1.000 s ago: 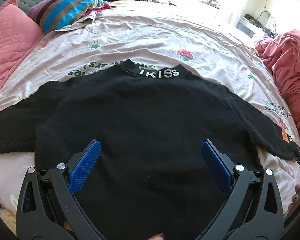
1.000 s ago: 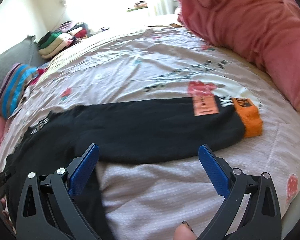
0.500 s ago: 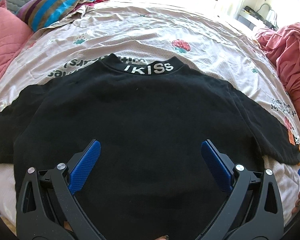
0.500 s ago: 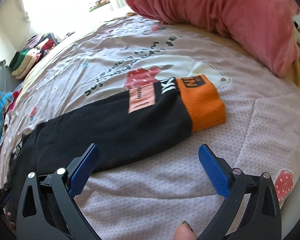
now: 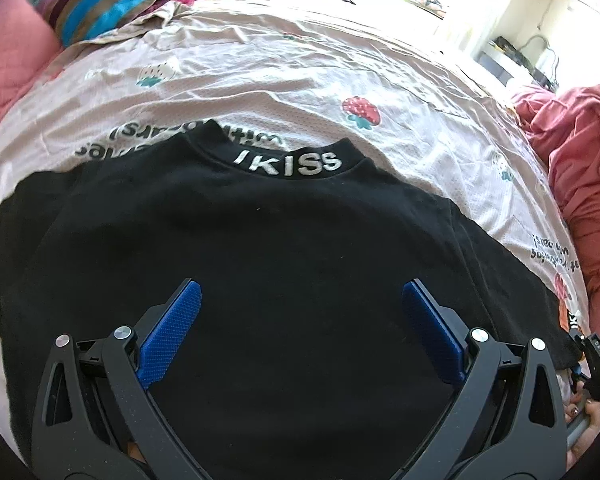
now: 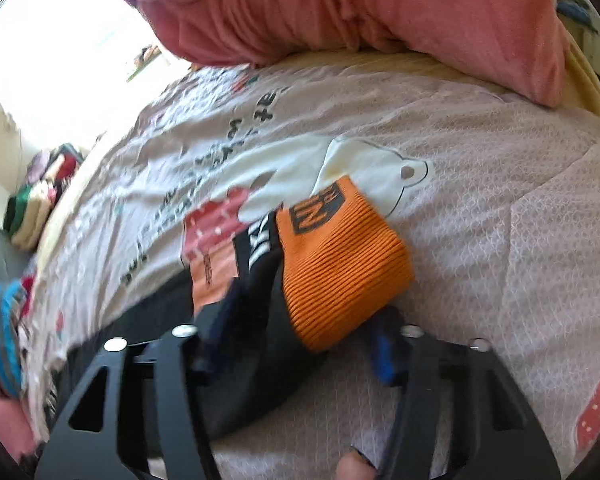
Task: Fold small clothes
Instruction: 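Lift the cuff with the right tool and fold the sleeve across the body, then grasp the folded orange cuff with the left tool, reposition it, release, then move the left tool to the other sleeve's orange cuff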
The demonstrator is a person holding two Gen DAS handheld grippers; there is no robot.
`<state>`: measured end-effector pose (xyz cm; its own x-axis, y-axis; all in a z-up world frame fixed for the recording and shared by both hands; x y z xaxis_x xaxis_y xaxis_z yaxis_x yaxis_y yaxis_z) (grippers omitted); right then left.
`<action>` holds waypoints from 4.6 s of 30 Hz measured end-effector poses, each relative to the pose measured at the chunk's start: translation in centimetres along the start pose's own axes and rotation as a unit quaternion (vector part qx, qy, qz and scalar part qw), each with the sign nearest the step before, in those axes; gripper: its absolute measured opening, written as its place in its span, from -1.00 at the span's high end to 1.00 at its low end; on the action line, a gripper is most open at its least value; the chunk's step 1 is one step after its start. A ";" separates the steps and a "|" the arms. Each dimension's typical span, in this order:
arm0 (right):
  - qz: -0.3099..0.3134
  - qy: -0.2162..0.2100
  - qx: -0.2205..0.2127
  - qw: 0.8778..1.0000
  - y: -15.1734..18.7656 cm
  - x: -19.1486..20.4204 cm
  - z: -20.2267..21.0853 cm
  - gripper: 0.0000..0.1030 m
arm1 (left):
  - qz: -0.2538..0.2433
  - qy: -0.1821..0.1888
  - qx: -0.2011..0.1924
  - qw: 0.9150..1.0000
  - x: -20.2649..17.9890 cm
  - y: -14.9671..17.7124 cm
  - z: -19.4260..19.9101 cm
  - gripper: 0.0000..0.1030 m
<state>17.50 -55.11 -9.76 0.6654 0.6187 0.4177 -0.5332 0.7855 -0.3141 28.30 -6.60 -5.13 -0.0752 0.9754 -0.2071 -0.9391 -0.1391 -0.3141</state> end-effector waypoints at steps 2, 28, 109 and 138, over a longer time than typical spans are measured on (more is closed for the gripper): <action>0.006 -0.024 -0.003 1.000 -0.2 0.5 0.1 0.63 | 0.005 -0.001 -0.001 1.000 0.6 0.2 0.0 -0.84; 0.343 -0.186 -0.016 0.921 9.0 24.9 7.4 0.76 | 0.084 0.077 -0.046 0.992 7.1 0.4 5.3 -0.84; 0.464 -0.146 0.109 0.867 20.8 27.2 2.2 0.10 | 0.098 0.168 -0.086 0.977 11.8 2.6 7.6 0.88; 0.498 -0.082 0.154 0.849 23.6 26.8 -1.5 -0.12 | 0.051 0.077 -0.008 0.996 11.9 5.2 3.5 0.17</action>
<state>23.52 -19.95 -7.28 -0.2644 0.9441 0.1970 -0.9169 -0.1828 -0.3547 21.33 4.87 -5.96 -0.1163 0.9182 -0.3786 -0.9234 -0.2404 -0.2993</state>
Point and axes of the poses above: each gripper's, at about its wrist camera, not at the fingertips, and z roughly against the way its jaws point, x to its left, y to its underside, the point moved 5 cm from there along -z, roughly the way its jaws point, and after that the axes turned 14 degrees about x, right-handed, at the moved point
